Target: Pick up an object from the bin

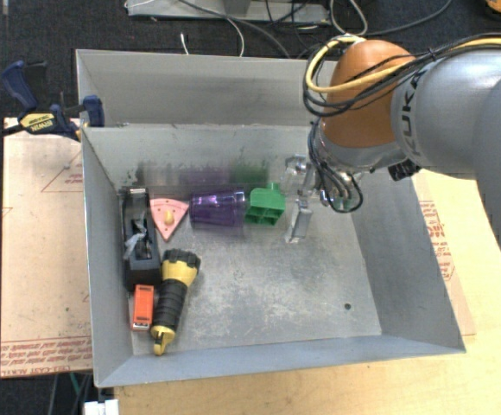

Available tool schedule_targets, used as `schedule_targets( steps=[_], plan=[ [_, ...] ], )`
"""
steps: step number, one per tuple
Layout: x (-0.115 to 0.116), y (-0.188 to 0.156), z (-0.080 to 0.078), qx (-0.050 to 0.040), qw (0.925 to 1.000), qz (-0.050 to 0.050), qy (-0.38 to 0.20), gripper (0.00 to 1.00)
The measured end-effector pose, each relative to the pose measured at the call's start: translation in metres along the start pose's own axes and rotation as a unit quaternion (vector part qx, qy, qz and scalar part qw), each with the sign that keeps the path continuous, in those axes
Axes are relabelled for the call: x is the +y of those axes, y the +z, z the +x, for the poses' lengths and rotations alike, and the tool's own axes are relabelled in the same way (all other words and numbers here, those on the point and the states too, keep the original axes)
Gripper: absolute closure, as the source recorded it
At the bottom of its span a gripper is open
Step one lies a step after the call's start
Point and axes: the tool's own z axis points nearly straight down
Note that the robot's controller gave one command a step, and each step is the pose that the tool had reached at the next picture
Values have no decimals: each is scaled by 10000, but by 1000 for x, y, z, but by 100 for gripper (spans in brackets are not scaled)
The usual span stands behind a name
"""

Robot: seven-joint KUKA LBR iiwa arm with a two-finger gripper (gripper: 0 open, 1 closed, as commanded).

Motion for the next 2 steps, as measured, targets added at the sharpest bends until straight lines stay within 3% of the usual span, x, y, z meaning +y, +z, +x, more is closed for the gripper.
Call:
schedule_targets(
  steps=[1,2],
  plan=[
    [20,65,-17,-45,9966,-3,822,0],
    [12,50,-6,-3,9967,10,813,100]
  ],
)
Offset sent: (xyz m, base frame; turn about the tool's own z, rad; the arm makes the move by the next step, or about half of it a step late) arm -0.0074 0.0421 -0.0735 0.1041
